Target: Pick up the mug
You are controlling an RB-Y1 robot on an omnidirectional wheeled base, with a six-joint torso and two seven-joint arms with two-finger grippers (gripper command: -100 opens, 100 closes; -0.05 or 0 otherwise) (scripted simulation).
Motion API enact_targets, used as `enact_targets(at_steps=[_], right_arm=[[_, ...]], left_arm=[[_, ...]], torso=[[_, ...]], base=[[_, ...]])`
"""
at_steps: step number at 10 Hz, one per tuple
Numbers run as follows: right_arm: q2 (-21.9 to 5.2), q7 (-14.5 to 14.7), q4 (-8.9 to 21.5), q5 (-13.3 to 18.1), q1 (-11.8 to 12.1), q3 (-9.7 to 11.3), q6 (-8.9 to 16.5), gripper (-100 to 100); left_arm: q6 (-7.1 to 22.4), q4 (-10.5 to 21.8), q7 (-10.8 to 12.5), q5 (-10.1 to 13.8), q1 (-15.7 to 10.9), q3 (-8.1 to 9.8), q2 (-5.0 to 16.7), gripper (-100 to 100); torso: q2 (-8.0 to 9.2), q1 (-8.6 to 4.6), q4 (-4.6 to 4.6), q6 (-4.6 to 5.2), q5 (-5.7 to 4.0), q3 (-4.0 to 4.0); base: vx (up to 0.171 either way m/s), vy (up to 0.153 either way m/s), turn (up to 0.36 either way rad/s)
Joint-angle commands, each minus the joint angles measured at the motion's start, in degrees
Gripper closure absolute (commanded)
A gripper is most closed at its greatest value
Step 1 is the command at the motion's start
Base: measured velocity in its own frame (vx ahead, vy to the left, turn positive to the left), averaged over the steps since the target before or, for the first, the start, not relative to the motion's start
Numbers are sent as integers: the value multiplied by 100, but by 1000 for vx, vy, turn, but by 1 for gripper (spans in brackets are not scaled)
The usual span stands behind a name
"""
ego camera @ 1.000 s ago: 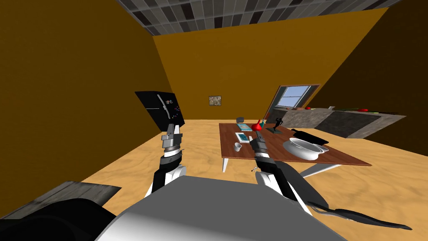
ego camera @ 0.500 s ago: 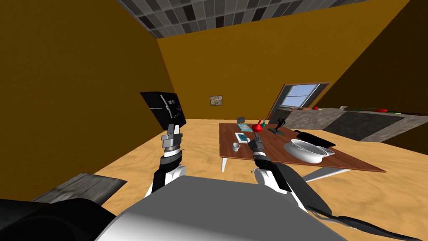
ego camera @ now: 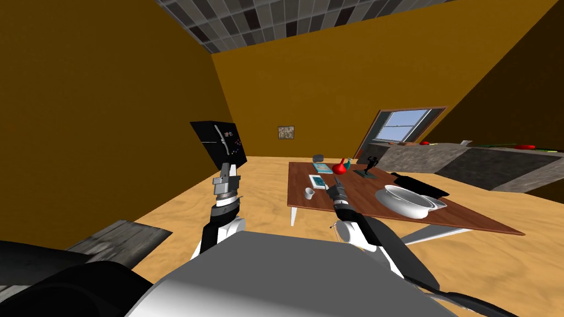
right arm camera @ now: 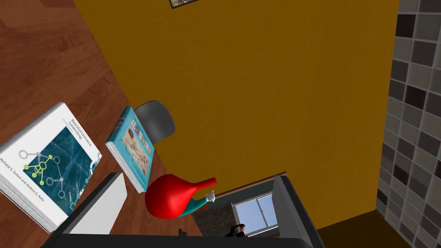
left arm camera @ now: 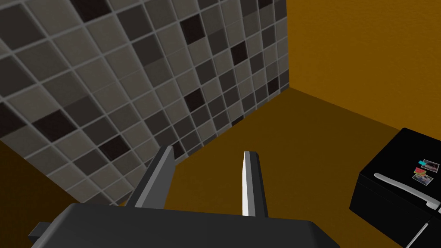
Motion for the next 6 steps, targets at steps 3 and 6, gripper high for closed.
enact_targets(at_steps=[3, 6], right_arm=[[-80, -123, 547, -593, -354, -187, 424, -100], [-114, -179, 919, -1052, -507, -273, 625, -100]], left_arm=[[0, 0, 0, 0, 0, 0, 0, 0], [0, 0, 0, 0, 0, 0, 0, 0]], torso=[[-2, 0, 0, 1, 0, -1], [-4, -5, -1, -1, -1, -2]], base=[[-9, -83, 75], [-9, -82, 58]])
